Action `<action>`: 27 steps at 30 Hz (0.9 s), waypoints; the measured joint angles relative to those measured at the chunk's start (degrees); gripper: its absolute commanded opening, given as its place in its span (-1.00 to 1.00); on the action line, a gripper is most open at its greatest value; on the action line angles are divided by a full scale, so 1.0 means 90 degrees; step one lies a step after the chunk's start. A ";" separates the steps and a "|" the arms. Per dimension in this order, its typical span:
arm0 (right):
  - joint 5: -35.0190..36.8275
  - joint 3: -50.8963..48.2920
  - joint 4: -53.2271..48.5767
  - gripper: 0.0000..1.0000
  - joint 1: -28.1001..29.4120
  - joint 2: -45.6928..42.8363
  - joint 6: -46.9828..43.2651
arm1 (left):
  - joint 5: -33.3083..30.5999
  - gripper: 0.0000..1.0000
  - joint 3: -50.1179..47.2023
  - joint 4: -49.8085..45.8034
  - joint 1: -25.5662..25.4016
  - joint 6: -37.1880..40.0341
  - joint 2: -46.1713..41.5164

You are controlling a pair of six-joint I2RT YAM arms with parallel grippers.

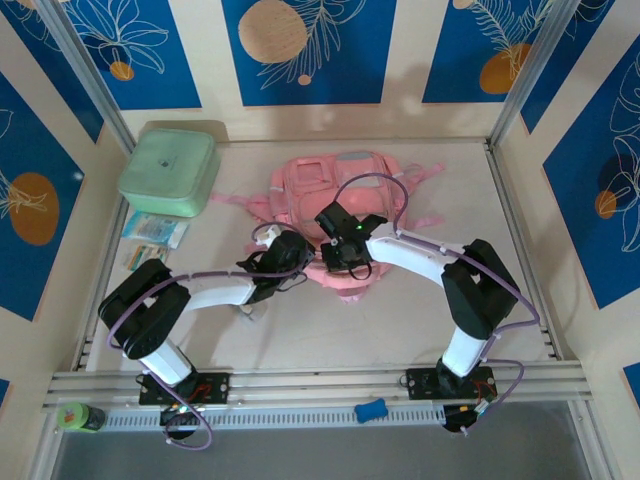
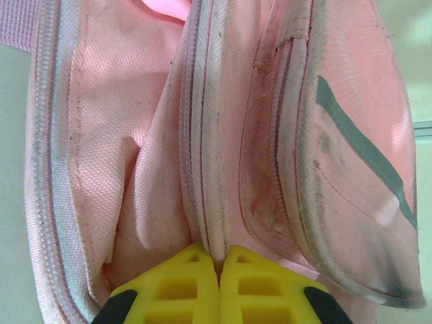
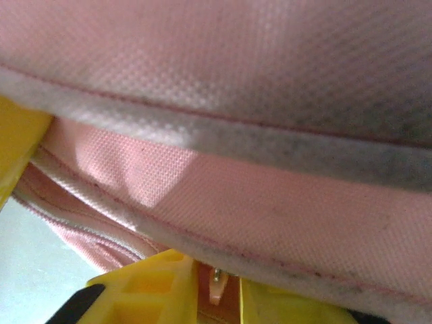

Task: Pack the student bag
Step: Zip the student bag at the center of the table.

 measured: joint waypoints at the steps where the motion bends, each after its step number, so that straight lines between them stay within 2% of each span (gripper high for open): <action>1: 0.0051 0.0000 0.0010 -0.75 0.0007 0.0000 0.0000 | -0.0002 -1.00 0.0007 -0.0017 0.0000 0.0005 -0.0002; 5: 0.0250 -0.0002 -0.0010 -1.00 0.0066 0.0000 -0.0005 | -0.0005 -1.00 0.0012 -0.0056 0.0000 0.0158 -0.0024; 9: 0.0464 0.0005 -0.0165 -1.00 0.0131 -0.0080 0.0002 | 0.0039 -1.00 0.0058 -0.0255 0.0075 0.0464 -0.0197; 12: 0.0563 -0.0049 -0.0316 -1.00 0.0134 -0.0393 0.0022 | 0.0398 -1.00 0.0126 -0.0442 0.0301 0.0838 -0.0389; 17: 0.0607 -0.0386 -0.0413 -1.00 -0.0155 -0.1149 0.0024 | 0.1178 -1.00 0.0294 -0.0940 0.0988 0.1545 -0.0678; 21: 0.0605 -0.0539 -0.0619 -1.00 -0.0444 -0.1326 0.0022 | 0.1778 -1.00 0.0459 -0.1209 0.1564 0.2098 -0.0719; 26: 0.0515 -0.0393 -0.0593 -1.00 -0.0063 -0.1297 0.0024 | 0.2637 -1.00 0.1018 -0.1450 0.2234 0.2771 -0.0374; 27: 0.0430 -0.0321 -0.0566 -1.00 0.0036 -0.1256 0.0044 | 0.2705 -0.91 0.1086 -0.1445 0.2334 0.2841 -0.0299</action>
